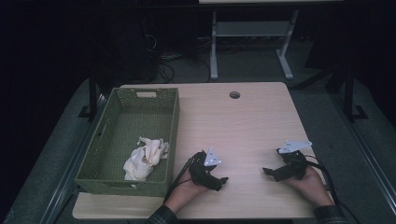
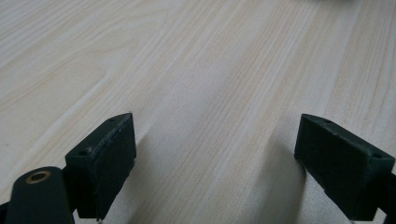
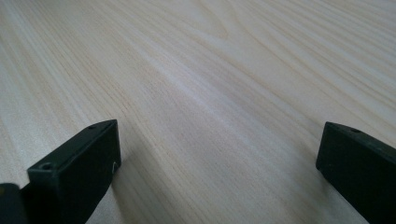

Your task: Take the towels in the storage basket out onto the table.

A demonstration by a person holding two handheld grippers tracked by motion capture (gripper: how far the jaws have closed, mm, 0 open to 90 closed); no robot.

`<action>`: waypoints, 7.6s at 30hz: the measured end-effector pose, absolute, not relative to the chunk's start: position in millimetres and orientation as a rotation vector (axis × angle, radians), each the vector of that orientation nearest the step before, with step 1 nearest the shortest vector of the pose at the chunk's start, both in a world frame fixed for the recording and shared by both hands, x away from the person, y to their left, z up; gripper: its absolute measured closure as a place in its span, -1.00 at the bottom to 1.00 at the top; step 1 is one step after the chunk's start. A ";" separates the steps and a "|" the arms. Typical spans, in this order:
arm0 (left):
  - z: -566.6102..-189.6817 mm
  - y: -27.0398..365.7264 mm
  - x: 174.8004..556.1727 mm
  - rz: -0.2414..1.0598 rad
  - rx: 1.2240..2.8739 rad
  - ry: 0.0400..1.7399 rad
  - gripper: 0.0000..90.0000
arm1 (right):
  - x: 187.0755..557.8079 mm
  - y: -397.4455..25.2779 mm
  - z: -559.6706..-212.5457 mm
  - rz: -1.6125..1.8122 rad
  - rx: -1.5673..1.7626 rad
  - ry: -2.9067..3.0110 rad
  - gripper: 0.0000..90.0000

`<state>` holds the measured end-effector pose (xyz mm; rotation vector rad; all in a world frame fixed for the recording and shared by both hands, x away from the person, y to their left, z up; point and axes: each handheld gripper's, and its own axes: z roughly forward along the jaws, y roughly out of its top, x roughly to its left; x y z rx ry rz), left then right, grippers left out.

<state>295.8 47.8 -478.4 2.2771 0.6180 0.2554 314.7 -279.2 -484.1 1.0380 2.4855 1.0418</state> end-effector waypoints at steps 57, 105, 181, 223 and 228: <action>-436.0 59.1 297.8 0.313 2.260 0.701 -0.72 | 313.9 -277.7 -484.1 1.048 1.001 2.505 -1.00; -366.6 72.5 319.9 0.222 2.242 0.683 -0.72 | 314.0 -277.4 -483.9 1.045 1.004 2.507 -1.00; -358.4 244.6 327.0 0.418 2.220 1.031 -0.69 | 313.8 -277.4 -483.6 1.041 1.003 2.510 -1.00; -426.4 241.6 349.2 0.216 2.480 1.254 -0.32 | 313.6 -277.1 -484.1 1.048 1.001 2.508 -1.00; -424.1 243.4 349.3 0.147 2.477 1.285 0.23 | 313.6 -277.0 -484.0 1.048 1.003 2.508 -1.00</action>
